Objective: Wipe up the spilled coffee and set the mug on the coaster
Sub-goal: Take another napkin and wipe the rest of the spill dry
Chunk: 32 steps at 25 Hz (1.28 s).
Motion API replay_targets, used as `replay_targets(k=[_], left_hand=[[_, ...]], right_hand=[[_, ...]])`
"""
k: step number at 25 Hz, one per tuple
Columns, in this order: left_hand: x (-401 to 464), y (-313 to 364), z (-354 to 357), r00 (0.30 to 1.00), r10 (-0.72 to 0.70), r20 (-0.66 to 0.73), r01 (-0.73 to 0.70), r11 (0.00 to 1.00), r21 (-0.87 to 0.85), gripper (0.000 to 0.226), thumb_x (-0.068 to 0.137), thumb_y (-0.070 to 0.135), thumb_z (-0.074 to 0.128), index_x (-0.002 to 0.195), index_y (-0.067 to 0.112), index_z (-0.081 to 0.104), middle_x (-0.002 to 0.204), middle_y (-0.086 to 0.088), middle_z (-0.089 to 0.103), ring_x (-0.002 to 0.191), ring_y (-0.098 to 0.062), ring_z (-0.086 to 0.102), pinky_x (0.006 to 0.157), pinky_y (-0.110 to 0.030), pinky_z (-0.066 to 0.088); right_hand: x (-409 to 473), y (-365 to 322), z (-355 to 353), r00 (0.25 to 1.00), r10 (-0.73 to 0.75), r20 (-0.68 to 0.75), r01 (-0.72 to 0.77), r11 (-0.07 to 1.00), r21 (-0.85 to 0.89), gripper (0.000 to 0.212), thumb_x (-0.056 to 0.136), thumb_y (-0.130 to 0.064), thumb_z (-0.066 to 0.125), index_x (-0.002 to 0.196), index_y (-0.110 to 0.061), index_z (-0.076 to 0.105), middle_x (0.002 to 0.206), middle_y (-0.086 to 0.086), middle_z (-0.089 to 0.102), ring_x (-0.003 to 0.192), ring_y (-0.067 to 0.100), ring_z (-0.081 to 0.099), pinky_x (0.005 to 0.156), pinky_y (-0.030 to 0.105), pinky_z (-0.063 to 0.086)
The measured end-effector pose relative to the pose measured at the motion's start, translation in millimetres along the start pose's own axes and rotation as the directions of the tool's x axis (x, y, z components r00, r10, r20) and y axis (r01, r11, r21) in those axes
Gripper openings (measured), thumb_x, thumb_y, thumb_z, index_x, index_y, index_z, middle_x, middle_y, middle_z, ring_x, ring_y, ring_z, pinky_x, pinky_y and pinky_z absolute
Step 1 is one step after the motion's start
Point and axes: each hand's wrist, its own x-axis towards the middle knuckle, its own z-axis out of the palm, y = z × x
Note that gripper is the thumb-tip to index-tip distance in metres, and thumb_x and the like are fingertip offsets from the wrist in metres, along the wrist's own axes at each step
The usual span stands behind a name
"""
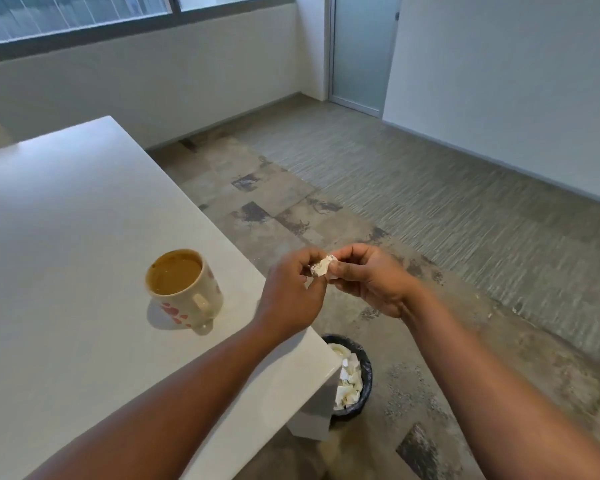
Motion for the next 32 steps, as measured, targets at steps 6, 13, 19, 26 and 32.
replay_targets(k=[6,13,19,26,32], left_hand=[[50,-33,28,0.902,-0.226,0.368,-0.047,0.796,0.603,0.052,0.090,0.032,0.076,0.137,0.032,0.054,0.126,0.005,0.069,0.109,-0.020,0.067,0.089,-0.038,0.058],[57,-64,33,0.925,-0.257,0.280,-0.050,0.647,0.761,0.028,0.098,0.027,0.053,0.124,0.034,0.061,0.107,0.005,0.071,0.093,-0.022,0.068,0.071,-0.032,0.054],[56,-65,31,0.942,-0.229,0.246,-0.001,0.730,0.684,0.028,0.098,0.026,0.049,0.119,0.036,0.063,0.104,0.009,0.069,0.082,-0.019,0.059,0.065,-0.031,0.047],[57,-65,31,0.954,-0.186,0.234,0.000,0.783,0.622,0.024,0.097,0.025,0.052,0.115,0.034,0.065,0.096,0.012,0.067,0.079,-0.018,0.060,0.060,-0.028,0.047],[56,-62,29,0.940,-0.210,0.268,0.001,0.787,0.617,0.028,0.096,0.019,0.049,0.115,0.032,0.064,0.097,0.009,0.067,0.082,-0.021,0.060,0.065,-0.033,0.052]], right_hand=[[47,63,-55,0.973,0.123,-0.195,-0.148,0.981,-0.121,0.017,0.081,0.004,0.077,0.087,-0.010,0.069,0.078,0.006,0.069,0.071,0.017,0.067,0.070,0.031,0.061],[94,167,-89,0.841,0.142,-0.523,-0.467,0.679,-0.566,0.022,0.075,-0.016,0.080,0.091,-0.018,0.064,0.093,0.004,0.070,0.072,0.017,0.061,0.061,0.032,0.050],[92,222,-104,0.774,0.145,-0.617,-0.555,0.626,-0.548,0.069,0.083,-0.024,0.081,0.144,-0.018,0.049,0.145,0.008,0.055,0.122,0.029,0.059,0.085,0.033,0.048],[81,231,-89,0.718,0.095,-0.690,-0.576,0.637,-0.512,0.010,0.087,-0.014,0.063,0.096,-0.018,0.063,0.087,0.000,0.067,0.062,0.015,0.056,0.056,0.031,0.049],[83,192,-55,0.796,-0.049,-0.604,-0.381,0.735,-0.561,0.022,0.094,-0.021,0.057,0.073,-0.023,0.064,0.066,-0.003,0.067,0.053,0.013,0.053,0.048,0.028,0.041]])
